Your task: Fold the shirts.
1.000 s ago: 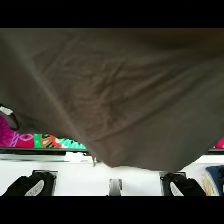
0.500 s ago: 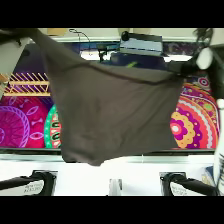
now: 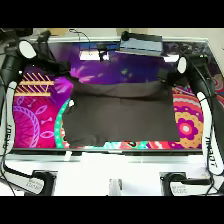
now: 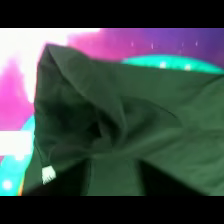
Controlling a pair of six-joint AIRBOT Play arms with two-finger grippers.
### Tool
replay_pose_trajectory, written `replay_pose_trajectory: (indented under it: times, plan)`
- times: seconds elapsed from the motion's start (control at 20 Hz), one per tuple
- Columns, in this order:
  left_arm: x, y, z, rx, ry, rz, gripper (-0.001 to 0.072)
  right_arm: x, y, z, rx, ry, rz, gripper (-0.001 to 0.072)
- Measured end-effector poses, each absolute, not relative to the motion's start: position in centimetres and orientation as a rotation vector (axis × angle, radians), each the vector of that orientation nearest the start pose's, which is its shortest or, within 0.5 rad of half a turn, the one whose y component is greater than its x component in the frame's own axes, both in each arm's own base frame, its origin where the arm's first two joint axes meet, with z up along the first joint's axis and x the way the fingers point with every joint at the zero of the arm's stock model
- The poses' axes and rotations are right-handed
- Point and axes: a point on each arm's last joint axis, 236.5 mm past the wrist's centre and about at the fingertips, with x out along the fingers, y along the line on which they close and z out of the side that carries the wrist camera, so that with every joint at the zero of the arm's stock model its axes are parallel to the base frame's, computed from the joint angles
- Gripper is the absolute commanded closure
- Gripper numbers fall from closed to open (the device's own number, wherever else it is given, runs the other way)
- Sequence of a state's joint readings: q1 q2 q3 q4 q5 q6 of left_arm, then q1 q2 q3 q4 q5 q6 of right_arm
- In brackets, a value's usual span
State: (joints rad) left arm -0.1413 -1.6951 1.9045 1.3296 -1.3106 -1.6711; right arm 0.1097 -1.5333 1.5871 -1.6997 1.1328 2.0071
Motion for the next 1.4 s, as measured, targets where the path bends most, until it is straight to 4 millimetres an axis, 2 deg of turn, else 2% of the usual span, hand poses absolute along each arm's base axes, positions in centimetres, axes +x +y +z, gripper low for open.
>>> replay_pose_trajectory:
  times: [0.1, 0.15, 0.2, 0.25, 0.4, 0.5, 0.7, 0.85, 1.0, 1.4]
  plan:
    - [49.1, -13.1, 8.2, -0.197, 1.212, -0.262, 0.0099, 48.8, 2.3, 5.8, 0.229, 1.083, -0.220, 0.0111]
    - [48.0, -12.9, 7.9, -0.181, 1.258, -0.277, 0.0137, 48.2, 1.3, 5.4, 0.215, 1.114, -0.233, 0.0134]
    - [46.6, -12.4, 7.9, -0.157, 1.303, -0.290, 0.0223, 47.3, -0.1, 5.1, 0.199, 1.152, -0.249, 0.0172]
    - [45.2, -11.8, 8.0, -0.139, 1.349, -0.301, 0.0248, 46.1, -1.7, 4.5, 0.185, 1.211, -0.262, 0.0192]
    - [40.7, -10.0, 7.8, -0.129, 1.455, -0.308, 0.0248, 41.6, -6.2, 3.4, 0.219, 1.396, -0.261, 0.0231]
    - [37.0, -8.9, 6.0, -0.145, 1.538, -0.290, 0.0248, 39.4, -7.5, 3.3, 0.321, 1.460, -0.228, 0.0231]
    - [28.8, -7.9, 0.2, -0.250, 1.657, -0.245, 0.0249, 36.6, -8.3, 3.0, 0.448, 1.524, -0.169, 0.0231]
    - [24.9, -7.6, -3.6, -0.385, 1.702, -0.207, 0.0248, 35.3, -7.5, 2.3, 0.489, 1.566, -0.119, 0.0229]
    - [23.3, -7.9, -6.1, -0.494, 1.700, -0.181, 0.0249, 34.2, -7.1, 1.5, 0.511, 1.606, -0.095, 0.0228]
    - [22.2, -9.4, -9.3, -0.634, 1.714, -0.183, 0.0249, 33.0, -6.4, 0.5, 0.527, 1.654, -0.067, 0.0228]
